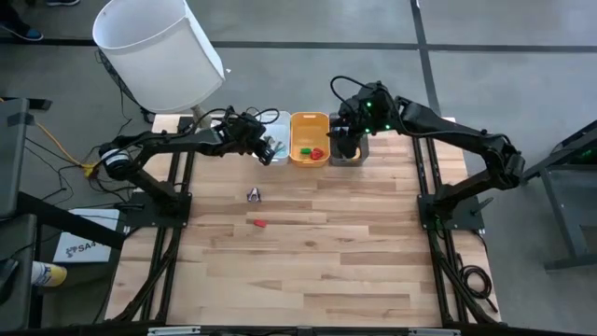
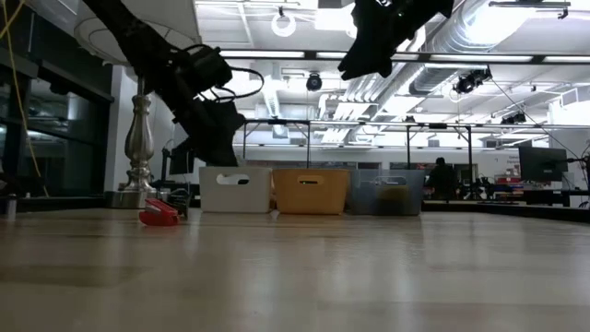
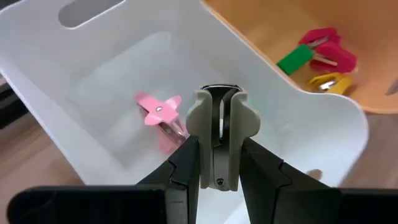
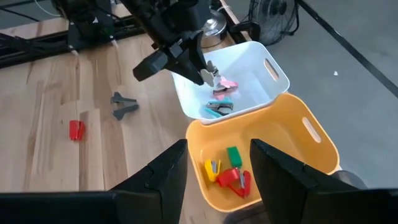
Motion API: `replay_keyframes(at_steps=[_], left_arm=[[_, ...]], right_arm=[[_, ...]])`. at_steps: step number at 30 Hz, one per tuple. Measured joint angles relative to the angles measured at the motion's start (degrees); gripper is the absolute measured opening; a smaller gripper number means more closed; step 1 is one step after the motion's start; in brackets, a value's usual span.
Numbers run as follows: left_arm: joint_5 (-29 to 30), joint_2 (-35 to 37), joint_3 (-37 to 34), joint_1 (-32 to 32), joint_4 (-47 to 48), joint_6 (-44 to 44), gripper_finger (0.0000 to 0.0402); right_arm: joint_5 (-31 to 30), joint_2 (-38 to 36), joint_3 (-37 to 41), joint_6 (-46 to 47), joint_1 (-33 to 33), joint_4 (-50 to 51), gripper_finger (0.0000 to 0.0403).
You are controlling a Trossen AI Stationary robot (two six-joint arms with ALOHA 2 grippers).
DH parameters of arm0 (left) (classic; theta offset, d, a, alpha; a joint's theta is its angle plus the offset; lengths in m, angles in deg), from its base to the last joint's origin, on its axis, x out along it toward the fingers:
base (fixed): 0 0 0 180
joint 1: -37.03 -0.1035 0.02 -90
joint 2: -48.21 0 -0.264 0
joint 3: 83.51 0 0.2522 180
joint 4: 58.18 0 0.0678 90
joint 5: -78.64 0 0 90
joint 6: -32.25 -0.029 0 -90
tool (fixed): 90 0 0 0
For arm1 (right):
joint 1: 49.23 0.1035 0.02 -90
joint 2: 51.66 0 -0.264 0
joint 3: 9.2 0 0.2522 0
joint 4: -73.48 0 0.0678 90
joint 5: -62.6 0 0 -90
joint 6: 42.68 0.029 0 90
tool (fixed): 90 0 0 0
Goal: Pick and place Stapler, Stapler remover, tape
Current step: Put the gray staple remover into the white bin
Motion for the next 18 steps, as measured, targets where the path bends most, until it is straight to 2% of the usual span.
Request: replay_keyframes(at_steps=[3, 18], left_arm=[[-0.28, -0.91, 0.0, 0.02, -0.31, 0.08, 0.0084], [-0.17, -1.66, 0.0, 0.15, -0.9, 0.62, 0.0166]], right_arm=[[0.01, 0.01, 0.0, -0.07, 0.0, 0.0, 0.0165], [0.01, 0.02, 0.0, -0.07, 0.0, 1.62, 0.0165]])
